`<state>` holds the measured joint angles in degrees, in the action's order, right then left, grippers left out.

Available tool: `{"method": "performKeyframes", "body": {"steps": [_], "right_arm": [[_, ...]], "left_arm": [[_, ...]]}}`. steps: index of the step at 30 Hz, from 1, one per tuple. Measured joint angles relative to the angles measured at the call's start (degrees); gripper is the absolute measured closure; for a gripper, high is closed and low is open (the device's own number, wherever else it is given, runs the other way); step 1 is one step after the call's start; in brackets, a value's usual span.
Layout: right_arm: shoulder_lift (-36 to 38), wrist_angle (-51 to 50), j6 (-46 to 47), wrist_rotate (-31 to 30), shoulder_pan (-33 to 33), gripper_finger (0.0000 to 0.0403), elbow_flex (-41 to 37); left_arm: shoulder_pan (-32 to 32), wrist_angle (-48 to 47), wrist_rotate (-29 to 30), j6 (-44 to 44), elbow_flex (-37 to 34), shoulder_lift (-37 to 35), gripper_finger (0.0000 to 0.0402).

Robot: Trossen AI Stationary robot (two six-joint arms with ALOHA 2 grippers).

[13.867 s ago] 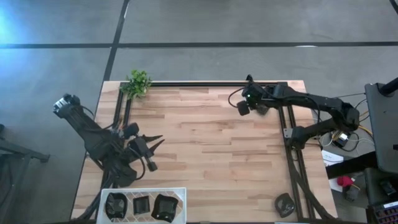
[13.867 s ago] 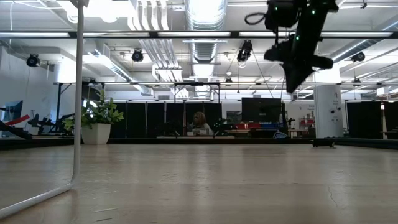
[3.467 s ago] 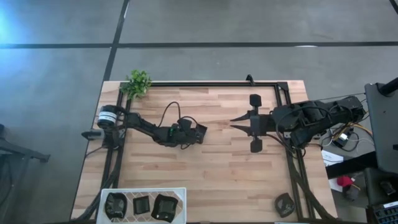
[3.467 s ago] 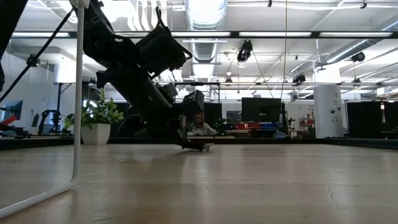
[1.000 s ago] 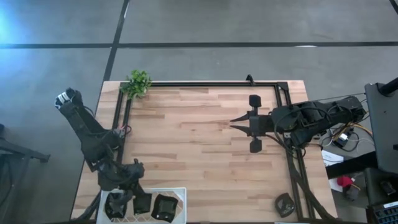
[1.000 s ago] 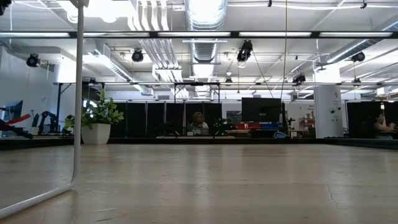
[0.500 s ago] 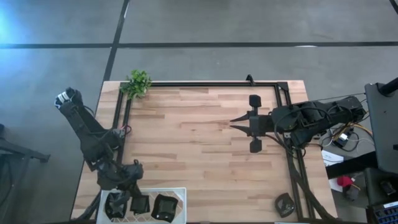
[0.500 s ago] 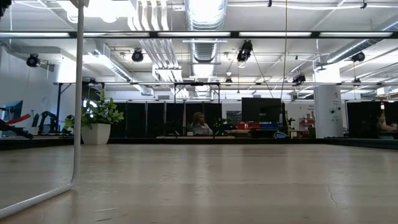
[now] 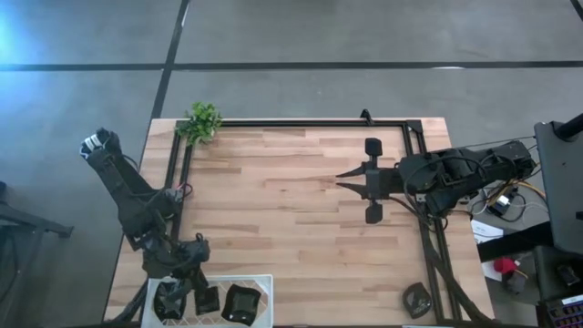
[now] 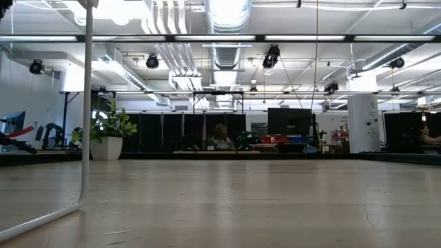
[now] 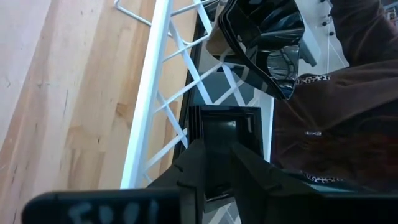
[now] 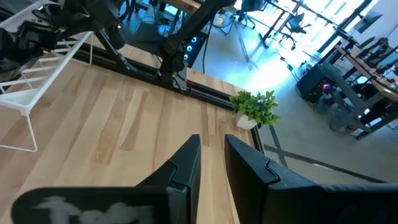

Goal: Pick & Place Mini shaped plates
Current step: Stack the black leaf shaped plate on top of the other black leaf shaped plates on the shelf

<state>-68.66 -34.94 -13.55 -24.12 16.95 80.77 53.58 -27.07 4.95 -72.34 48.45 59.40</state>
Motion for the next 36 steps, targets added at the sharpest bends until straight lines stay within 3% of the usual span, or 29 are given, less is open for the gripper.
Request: {"method": "performKeyframes", "body": {"steps": [5,12,18,25,36], "right_arm": [[0.0,0.07,0.88,0.02,0.0,0.0335,0.0],[1.0,-3.02,10.6,0.12,0.02,0.0335,0.0],[1.33,-14.8,25.06,1.64,0.02,0.0335,0.0],[1.03,-26.3,50.82,9.38,0.07,0.0335,-2.26],[0.94,-31.76,81.17,22.78,2.3,0.0335,-12.46]], "left_arm": [[-0.1,-0.09,0.29,3.14,0.0,-1.32,0.0337],[-0.11,-1.34,10.67,14.68,0.0,-5.82,0.0337],[-0.15,-2.86,28.42,28.11,0.0,-9.19,0.0337],[-0.15,-2.85,51.36,41.74,0.0,-11.23,0.0337],[-0.3,-2.78,68.23,52.64,0.0,-10.84,0.0337]]}}
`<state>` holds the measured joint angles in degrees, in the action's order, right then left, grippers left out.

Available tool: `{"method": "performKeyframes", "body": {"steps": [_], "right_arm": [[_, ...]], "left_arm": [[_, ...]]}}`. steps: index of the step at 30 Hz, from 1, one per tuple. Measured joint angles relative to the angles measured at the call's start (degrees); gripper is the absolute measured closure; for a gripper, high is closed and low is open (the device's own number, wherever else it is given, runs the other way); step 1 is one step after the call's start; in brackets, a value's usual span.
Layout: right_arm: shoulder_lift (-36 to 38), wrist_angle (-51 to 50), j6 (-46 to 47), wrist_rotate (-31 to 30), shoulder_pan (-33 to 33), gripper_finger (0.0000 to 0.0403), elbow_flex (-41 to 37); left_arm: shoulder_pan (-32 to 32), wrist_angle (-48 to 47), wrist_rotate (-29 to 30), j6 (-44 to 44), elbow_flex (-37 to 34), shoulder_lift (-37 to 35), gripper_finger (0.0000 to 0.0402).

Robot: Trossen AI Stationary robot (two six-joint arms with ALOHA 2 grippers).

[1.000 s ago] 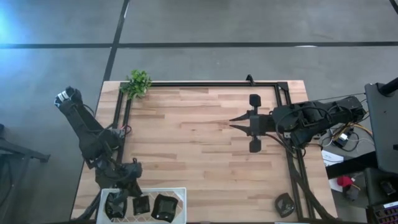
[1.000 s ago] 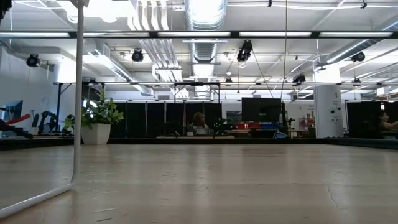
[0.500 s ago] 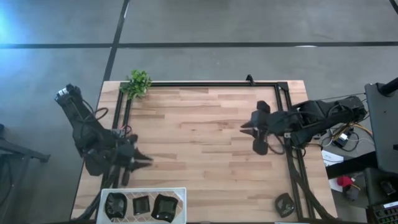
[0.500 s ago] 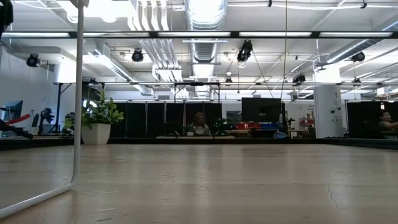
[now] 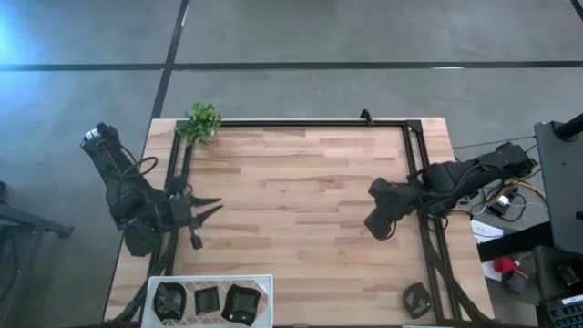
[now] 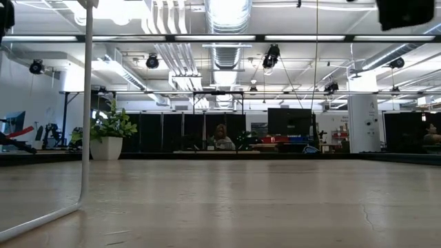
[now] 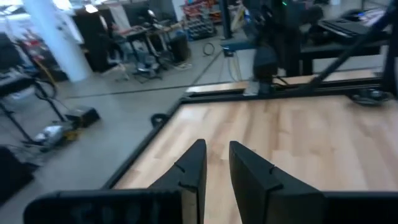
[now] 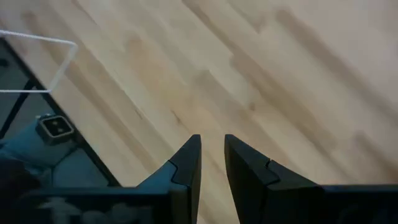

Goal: Pick & Place Mini shaped plates
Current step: Stack the black leaf shaped plate on top of the other black leaf shaped plates on the shelf

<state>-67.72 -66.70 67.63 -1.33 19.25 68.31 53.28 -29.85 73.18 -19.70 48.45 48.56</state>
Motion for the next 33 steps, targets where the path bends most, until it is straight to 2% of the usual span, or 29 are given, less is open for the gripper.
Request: {"method": "performKeyframes", "body": {"steps": [10,18,22,26,33], "right_arm": [[0.0,0.43,27.76,3.94,10.21,0.0335,-9.76],[0.0,6.83,47.17,4.38,21.31,0.0335,-14.94],[-0.93,9.68,52.57,4.4,25.38,0.0335,-15.71],[-3.92,10.46,53.9,5.72,28.25,0.0335,-15.02],[-13.51,10.49,55.83,15.65,30.84,0.0335,-11.92]], "left_arm": [[-2.15,0.0,0.9,3.34,0.0,-0.04,0.0337],[-9.85,0.06,-7.1,6.14,0.0,-0.09,0.0337],[-12.39,0.24,-9.28,7.77,0.0,-0.09,0.0337],[-13.24,0.55,-9.5,8.81,0.0,-0.11,0.0337],[-13.45,1.82,-10.68,9.51,0.0,-0.17,0.0337]]}}
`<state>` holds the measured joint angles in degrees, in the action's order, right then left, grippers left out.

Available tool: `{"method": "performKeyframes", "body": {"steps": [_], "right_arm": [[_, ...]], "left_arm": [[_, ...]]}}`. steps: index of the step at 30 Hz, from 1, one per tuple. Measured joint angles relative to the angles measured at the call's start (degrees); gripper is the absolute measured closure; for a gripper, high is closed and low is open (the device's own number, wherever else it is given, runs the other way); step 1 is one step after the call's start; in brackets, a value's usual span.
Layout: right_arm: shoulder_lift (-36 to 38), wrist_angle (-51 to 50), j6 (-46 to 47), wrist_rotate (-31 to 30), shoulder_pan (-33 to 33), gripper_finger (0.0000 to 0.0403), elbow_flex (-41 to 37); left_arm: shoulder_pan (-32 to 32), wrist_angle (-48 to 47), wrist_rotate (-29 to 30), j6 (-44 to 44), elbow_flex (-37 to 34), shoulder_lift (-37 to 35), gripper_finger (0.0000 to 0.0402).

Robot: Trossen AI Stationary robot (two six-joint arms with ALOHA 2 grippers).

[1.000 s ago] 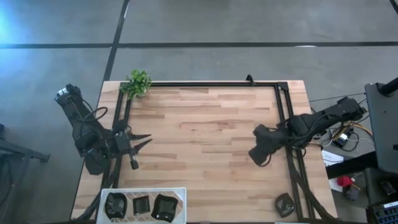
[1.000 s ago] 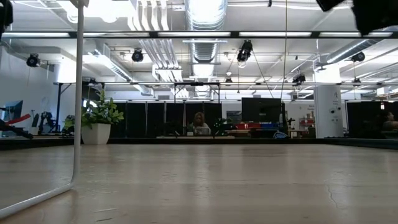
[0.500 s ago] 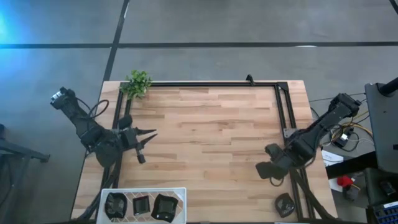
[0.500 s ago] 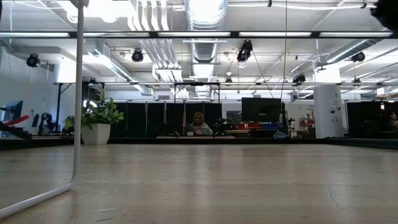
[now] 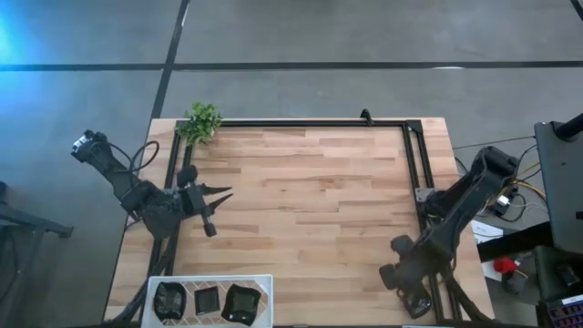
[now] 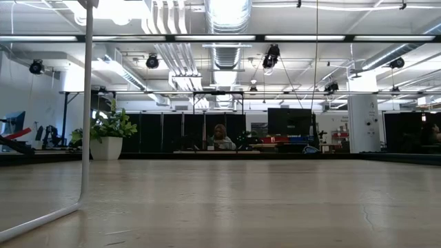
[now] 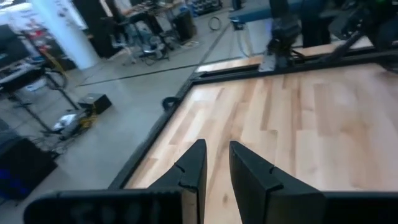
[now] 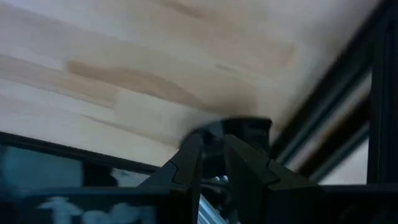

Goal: Pick & Place Mini shaped plates
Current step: Stack the black leaf shaped plate on top of the other black leaf shaped plates on the shelf

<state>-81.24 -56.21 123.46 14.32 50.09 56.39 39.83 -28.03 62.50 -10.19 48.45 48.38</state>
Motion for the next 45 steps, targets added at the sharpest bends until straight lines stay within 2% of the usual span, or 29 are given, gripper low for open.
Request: {"method": "performKeyframes", "body": {"steps": [5,15,22,28,45], "right_arm": [[-6.82,-0.27,-0.27,3.28,1.88,0.0335,4.29],[-17.57,-0.85,1.44,3.29,4.97,0.0335,15.24],[-22.41,-7.54,3.84,3.27,6.52,0.0335,22.3],[-24.33,-11.39,5.15,3.31,7.37,0.0335,26.11],[-25.63,-10.72,6.88,3.43,8.04,0.0335,26.48]], "left_arm": [[-0.02,0.0,-3.59,-0.3,0.0,0.0,0.0337],[-0.02,0.02,-4.17,-1.23,0.0,0.0,0.0337],[-0.02,-0.04,-5.21,-1.46,0.0,0.0,0.0337],[-0.02,-0.35,-5.22,-1.49,0.0,0.0,0.0337],[-0.02,-0.33,-5.24,-1.45,0.0,0.0,0.0337]]}}
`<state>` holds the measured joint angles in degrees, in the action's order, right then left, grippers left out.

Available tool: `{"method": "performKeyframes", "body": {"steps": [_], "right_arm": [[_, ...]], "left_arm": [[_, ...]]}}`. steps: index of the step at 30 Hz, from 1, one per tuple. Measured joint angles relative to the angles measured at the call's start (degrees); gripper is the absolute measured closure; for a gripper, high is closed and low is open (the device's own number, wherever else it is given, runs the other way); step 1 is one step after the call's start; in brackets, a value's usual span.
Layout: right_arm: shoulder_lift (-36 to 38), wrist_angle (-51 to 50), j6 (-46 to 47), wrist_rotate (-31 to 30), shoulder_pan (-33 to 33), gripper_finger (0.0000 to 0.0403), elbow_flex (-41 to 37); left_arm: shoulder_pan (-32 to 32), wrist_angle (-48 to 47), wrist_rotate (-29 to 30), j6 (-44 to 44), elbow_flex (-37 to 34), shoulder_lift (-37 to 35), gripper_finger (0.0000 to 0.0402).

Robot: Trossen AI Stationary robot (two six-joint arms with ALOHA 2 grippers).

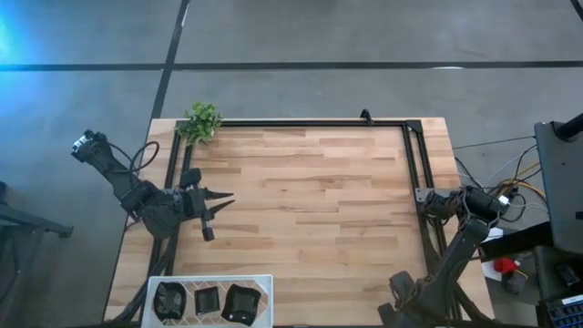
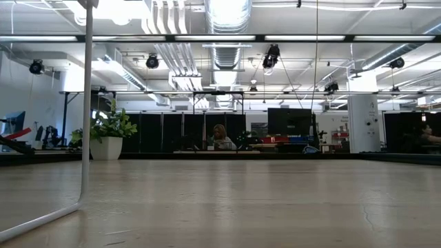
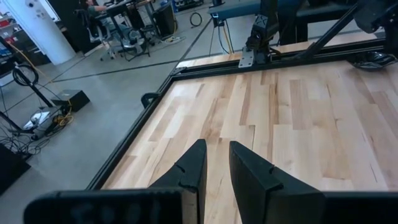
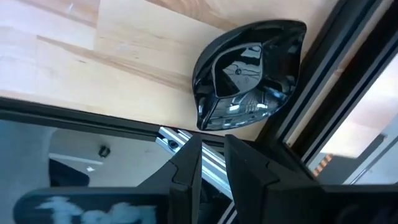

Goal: Pick & Place Mini shaped plates
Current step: Stack the black leaf shaped plate on top of the other black leaf shaped plates on the shelf

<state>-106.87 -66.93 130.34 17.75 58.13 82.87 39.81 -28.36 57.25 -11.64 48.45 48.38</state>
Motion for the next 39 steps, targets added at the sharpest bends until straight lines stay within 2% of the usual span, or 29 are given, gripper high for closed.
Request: {"method": "performKeyframes", "body": {"steps": [6,12,25,39], "right_arm": [[0.0,0.25,4.49,0.05,0.0,0.0335,-0.27],[0.0,0.58,3.93,-4.5,-0.02,0.0335,-3.03],[0.0,8.06,4.49,-4.66,-0.02,0.0335,-9.18],[-0.04,9.59,4.31,-7.42,-0.2,0.0335,-11.63]], "left_arm": [[0.0,0.0,0.0,0.04,0.0,0.0,0.0337],[0.0,0.0,0.0,0.07,0.0,0.0,0.0337],[0.0,0.02,0.0,0.09,0.0,0.0,0.0337],[0.0,0.04,-0.02,0.09,0.0,0.0,0.0337]]}}
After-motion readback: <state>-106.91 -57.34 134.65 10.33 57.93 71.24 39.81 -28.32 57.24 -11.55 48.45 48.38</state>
